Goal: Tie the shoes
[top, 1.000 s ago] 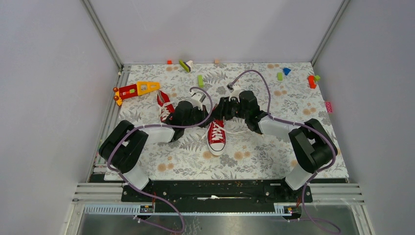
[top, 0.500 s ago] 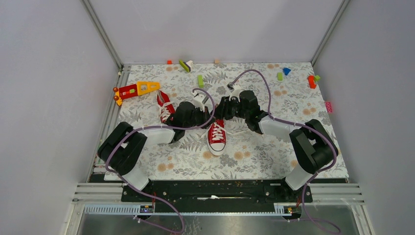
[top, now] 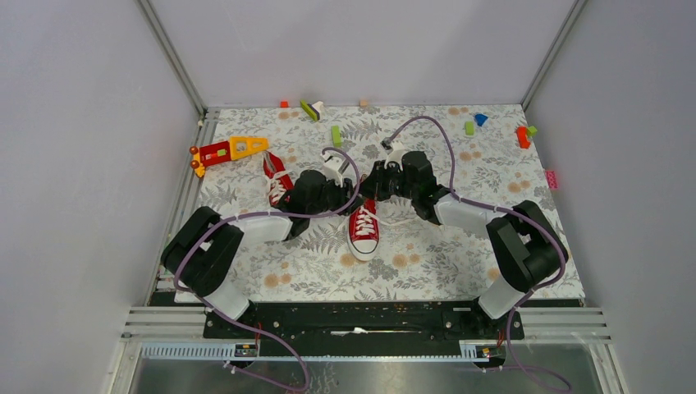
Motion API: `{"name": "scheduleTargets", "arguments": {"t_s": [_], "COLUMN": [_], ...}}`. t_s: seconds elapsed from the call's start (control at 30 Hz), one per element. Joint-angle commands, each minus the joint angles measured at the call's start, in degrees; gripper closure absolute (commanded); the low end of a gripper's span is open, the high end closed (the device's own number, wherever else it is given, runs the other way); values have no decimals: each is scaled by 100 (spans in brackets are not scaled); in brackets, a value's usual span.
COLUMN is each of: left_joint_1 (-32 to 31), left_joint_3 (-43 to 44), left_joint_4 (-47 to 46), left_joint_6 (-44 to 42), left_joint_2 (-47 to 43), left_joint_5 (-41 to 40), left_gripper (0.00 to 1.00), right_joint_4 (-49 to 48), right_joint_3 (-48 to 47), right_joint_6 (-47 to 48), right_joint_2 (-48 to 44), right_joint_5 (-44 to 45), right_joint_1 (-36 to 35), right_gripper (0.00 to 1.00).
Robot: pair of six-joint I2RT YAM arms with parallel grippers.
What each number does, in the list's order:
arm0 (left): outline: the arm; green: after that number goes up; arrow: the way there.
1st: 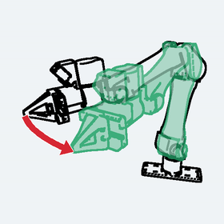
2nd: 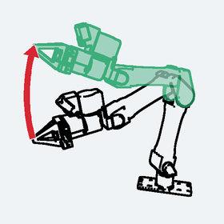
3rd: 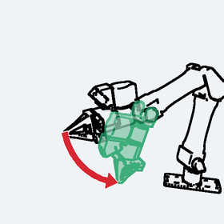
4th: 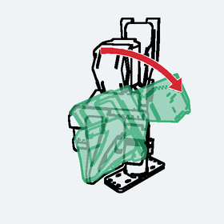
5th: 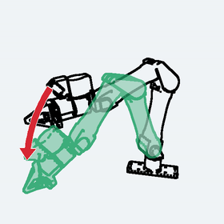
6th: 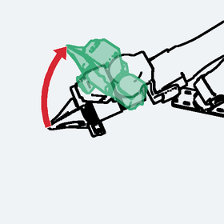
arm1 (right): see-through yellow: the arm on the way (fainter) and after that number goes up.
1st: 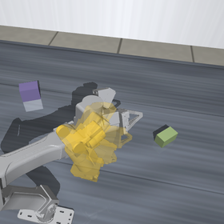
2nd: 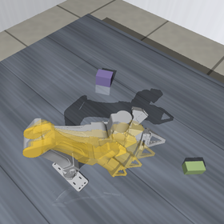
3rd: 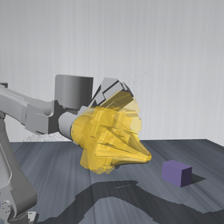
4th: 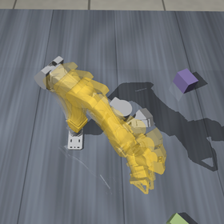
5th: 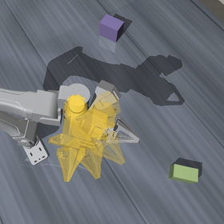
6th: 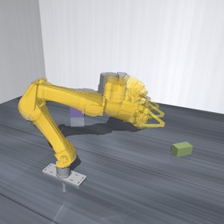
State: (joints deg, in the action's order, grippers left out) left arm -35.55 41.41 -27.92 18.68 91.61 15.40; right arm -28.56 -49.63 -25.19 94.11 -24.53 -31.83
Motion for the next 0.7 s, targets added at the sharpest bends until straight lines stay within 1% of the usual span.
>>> {"name": "scheduleTargets", "arguments": {"t_s": [0.0,0.17,0.33,0.37,0.4,0.43,0.47,0.5,0.53,0.57,0.67], "left_joint_1": [-16,-78,-131,-148,-164,-183,-195,-198,-198,-196,-188], "left_joint_3": [140,137,131,126,116,107,98,87,89,75,-9], "left_joint_4": [-498,-748,-894,-893,-916,-931,-950,-970,-976,-978,-1044], "left_joint_6": [186,283,328,337,338,338,332,323,309,286,223], "left_joint_2": [-247,-227,-191,-184,-183,-176,-158,-130,-100,-84,-62], "left_joint_5": [-241,-411,-578,-653,-758,-826,-864,-866,-862,-852,-782], "left_gripper": [63,58,59,61,65,73,84,95,100,100,100], "right_joint_4": [-194,-203,-203,-203,-207,-211,-216,-231,-249,-274,-232], "right_joint_3": [-8,5,22,27,31,37,54,72,108,154,275], "right_joint_6": [29,13,-14,-20,-25,-37,-53,-62,-69,-81,-128], "right_joint_2": [-277,-298,-335,-340,-348,-354,-366,-393,-415,-454,-607], "right_joint_5": [11,19,57,67,71,95,132,170,231,304,659], "right_joint_1": [-51,-49,-50,-51,-49,-51,-51,-51,-51,-47,-44], "right_gripper": [86,85,84,83,83,82,80,74,65,61,51]}}
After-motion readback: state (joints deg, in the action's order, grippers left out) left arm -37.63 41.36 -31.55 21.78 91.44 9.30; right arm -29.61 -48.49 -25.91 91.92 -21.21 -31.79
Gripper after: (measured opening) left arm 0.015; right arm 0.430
